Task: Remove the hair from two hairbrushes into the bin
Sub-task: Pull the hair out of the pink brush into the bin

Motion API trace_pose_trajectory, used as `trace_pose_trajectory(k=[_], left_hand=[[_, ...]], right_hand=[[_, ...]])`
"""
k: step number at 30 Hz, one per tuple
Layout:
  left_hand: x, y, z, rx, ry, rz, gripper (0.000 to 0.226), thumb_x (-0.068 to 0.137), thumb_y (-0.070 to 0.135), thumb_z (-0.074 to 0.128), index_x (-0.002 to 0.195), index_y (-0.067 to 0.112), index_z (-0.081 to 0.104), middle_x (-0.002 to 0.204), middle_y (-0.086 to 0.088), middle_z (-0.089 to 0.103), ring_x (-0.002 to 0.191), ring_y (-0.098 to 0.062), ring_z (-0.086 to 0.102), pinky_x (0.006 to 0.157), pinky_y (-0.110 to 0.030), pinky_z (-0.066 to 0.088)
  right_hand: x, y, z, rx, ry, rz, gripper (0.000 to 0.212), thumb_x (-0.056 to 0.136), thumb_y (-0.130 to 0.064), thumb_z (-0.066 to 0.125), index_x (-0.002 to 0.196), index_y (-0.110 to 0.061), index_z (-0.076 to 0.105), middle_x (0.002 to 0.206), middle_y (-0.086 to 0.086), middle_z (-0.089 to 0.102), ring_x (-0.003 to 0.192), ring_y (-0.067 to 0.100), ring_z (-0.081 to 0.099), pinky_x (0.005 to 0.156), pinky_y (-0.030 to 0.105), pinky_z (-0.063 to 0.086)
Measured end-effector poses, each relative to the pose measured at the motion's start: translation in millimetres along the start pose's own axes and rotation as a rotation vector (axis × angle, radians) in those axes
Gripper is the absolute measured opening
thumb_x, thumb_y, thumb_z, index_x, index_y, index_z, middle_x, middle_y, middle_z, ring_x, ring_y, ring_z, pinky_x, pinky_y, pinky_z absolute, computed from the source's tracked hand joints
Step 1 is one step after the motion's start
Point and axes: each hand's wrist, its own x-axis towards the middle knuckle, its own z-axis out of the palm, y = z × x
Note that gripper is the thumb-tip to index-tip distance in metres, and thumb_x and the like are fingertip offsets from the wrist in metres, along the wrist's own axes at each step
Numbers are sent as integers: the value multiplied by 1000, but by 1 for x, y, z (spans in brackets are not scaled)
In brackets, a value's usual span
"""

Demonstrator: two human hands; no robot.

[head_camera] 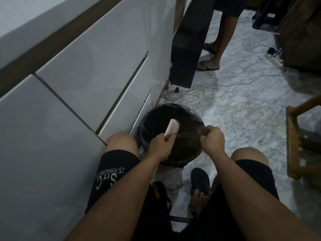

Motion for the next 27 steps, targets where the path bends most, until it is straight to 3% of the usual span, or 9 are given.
trace_pose_trajectory(k=[2,5,8,11,14,18,21,23,27], left_hand=[[0,3,-2,-11,-36,-33,40,95,42,44,107,7,59,91,-16,68,64,-27,63,54,-29,46],[0,5,-2,-46,-74,-70,30,94,34,38,100,10,55,90,-17,65,54,-20,55,42,-23,40],[1,5,-1,-68,-86,-69,25,94,33,40,99,12,53,96,-18,65,53,-21,55,37,-22,38],[3,3,-1,-100,-74,-42,34,94,36,48,111,8,56,104,-16,64,63,-20,56,34,-15,38],[6,1,-2,-113,-10,0,38,96,37,50,115,4,57,104,-19,65,59,-18,56,34,-12,38],[11,2,-10,-159,114,-55,40,98,37,45,114,2,57,101,-20,66,56,-17,57,33,-14,38],[12,2,-14,-167,142,-64,39,98,39,45,110,4,57,101,-20,66,57,-17,57,33,-14,38],[13,4,-16,-164,151,-48,37,98,39,45,106,5,56,101,-20,66,57,-18,57,33,-14,38],[22,12,-24,-141,149,-13,40,96,39,46,107,3,57,101,-21,66,54,-20,57,32,-16,38]], right_hand=[[-2,-4,3,206,-131,2,19,86,-4,60,103,-9,67,101,10,68,95,27,64,77,33,54],[-11,-15,2,475,-347,30,28,88,4,56,112,-10,58,96,-3,66,88,13,61,67,21,51],[-11,-12,5,475,-457,2,31,84,-17,69,114,-22,64,105,-7,67,103,16,61,89,33,51],[-10,-8,6,417,-550,-51,26,79,-29,76,105,-28,72,107,-3,72,104,18,66,94,41,53],[-8,-6,7,308,-534,-67,16,87,-19,70,102,-19,75,103,3,74,100,22,68,94,43,54],[-3,-5,6,103,-320,-96,22,91,-3,56,105,-9,71,105,9,70,99,24,64,91,40,54],[2,-6,3,239,-214,10,16,91,-7,56,95,-17,69,98,8,69,96,29,66,86,45,56],[3,-9,1,342,-231,8,10,91,-12,62,98,-14,69,98,5,68,97,26,65,88,42,55],[12,-19,-2,414,-239,-10,23,84,-9,71,106,-10,69,102,3,67,98,19,63,91,35,53]])
